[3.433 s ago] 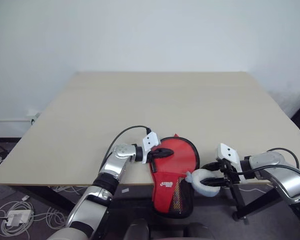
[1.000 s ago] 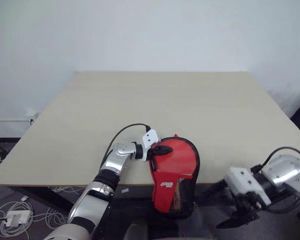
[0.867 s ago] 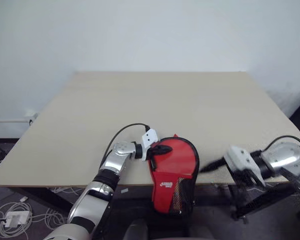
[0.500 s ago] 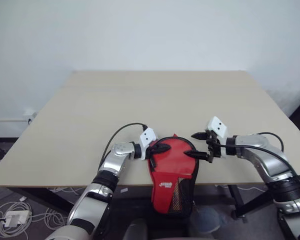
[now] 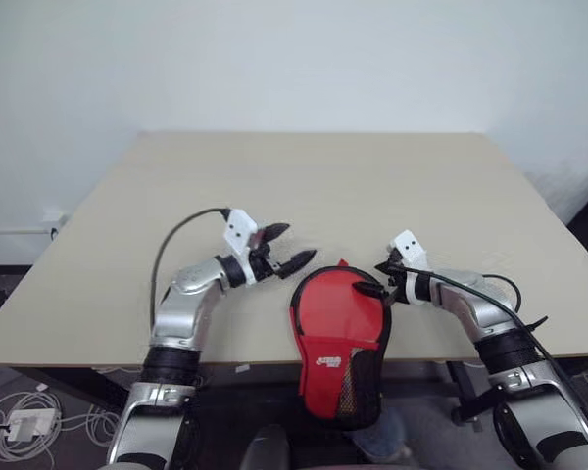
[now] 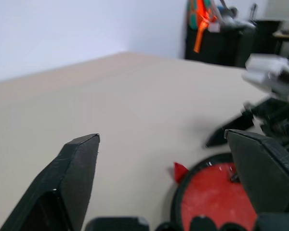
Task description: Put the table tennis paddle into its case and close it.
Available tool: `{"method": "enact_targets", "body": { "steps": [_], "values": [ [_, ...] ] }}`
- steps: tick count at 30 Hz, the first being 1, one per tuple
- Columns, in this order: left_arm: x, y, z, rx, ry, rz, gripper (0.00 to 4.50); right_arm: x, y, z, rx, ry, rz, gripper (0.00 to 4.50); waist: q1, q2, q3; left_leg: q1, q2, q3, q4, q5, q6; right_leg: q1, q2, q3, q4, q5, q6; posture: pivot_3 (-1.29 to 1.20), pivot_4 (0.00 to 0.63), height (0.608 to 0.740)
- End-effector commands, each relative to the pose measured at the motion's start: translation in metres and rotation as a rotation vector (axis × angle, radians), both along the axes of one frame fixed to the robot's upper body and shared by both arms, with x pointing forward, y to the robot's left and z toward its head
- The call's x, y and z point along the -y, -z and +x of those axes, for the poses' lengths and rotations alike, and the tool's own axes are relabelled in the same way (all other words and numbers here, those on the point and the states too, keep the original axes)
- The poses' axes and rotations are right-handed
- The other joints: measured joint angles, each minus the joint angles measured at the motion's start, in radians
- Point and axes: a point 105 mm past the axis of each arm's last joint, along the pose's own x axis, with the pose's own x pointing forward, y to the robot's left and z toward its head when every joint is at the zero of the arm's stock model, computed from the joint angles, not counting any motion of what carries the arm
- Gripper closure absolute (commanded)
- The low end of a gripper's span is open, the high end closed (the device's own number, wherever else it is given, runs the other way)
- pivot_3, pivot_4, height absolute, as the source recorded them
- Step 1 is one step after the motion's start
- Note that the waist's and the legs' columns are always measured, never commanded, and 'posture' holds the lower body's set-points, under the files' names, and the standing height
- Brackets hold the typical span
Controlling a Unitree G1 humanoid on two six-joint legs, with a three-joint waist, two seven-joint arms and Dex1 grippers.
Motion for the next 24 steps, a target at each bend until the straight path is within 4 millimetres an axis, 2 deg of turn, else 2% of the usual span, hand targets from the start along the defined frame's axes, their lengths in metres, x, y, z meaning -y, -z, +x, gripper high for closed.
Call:
{"method": "enact_targets", "body": {
  "steps": [1,8,10,11,15,20,24],
  "values": [
    [-0.009,-0.004,-0.006,0.005,-0.037,-0.009,0.04,-0.001,0.0,-0.001,0.011,-0.003,0.015,1.22,0.0,0.0,0.0,0.0,0.0,0.0,0.0,0.0,0.0,0.0,0.0,0.0,0.0,0.0,0.0,0.0,0.0,0.684],
    [-0.018,0.012,-0.013,-0.038,-0.08,0.011,0.04,-0.012,-0.007,-0.006,0.011,-0.033,0.079,3.74,0.0,0.0,0.0,0.0,0.0,-0.001,0.001,0.0,0.0,0.001,0.0,-0.001,0.0,0.0,0.0,0.0,0.0,0.684],
    [-0.019,0.013,-0.013,-0.041,-0.089,0.013,0.04,-0.013,-0.011,-0.004,0.019,-0.031,0.097,4.33,0.0,0.0,0.0,0.0,0.0,-0.001,0.001,0.0,0.0,0.0,0.0,-0.001,0.0,0.0,0.0,0.0,0.0,0.684],
    [-0.02,0.014,-0.013,-0.042,-0.093,0.013,0.04,-0.013,-0.015,-0.002,0.028,-0.022,0.109,4.47,0.0,0.0,0.0,0.0,0.0,-0.001,0.001,0.0,0.0,0.0,0.0,-0.001,0.0,0.0,0.0,0.0,0.0,0.684],
    [-0.021,0.018,-0.013,-0.052,-0.105,0.016,0.04,0.0,-0.041,0.032,0.155,0.142,0.122,4.47,-0.011,0.001,0.001,0.0,0.0,-0.001,0.001,0.0,0.0,0.0,0.0,-0.001,0.0,0.0,0.0,0.0,0.0,0.684],
    [-0.022,0.025,-0.014,-0.066,-0.116,0.026,0.04,0.038,-0.074,0.083,0.343,0.451,0.034,4.47,-0.009,0.003,0.002,-0.002,0.0,0.0,0.001,0.0,0.0,-0.002,0.0,0.0,0.002,0.0,-0.001,0.0,0.0,0.684],
    [-0.023,0.028,-0.014,-0.074,-0.125,0.031,0.04,0.063,-0.092,0.104,0.419,0.633,-0.02,4.47,-0.011,0.004,0.003,-0.003,0.0,0.0,0.001,0.0,0.0,-0.004,0.0,0.001,0.002,0.003,-0.005,0.0,0.0,0.684]
  ]
}}
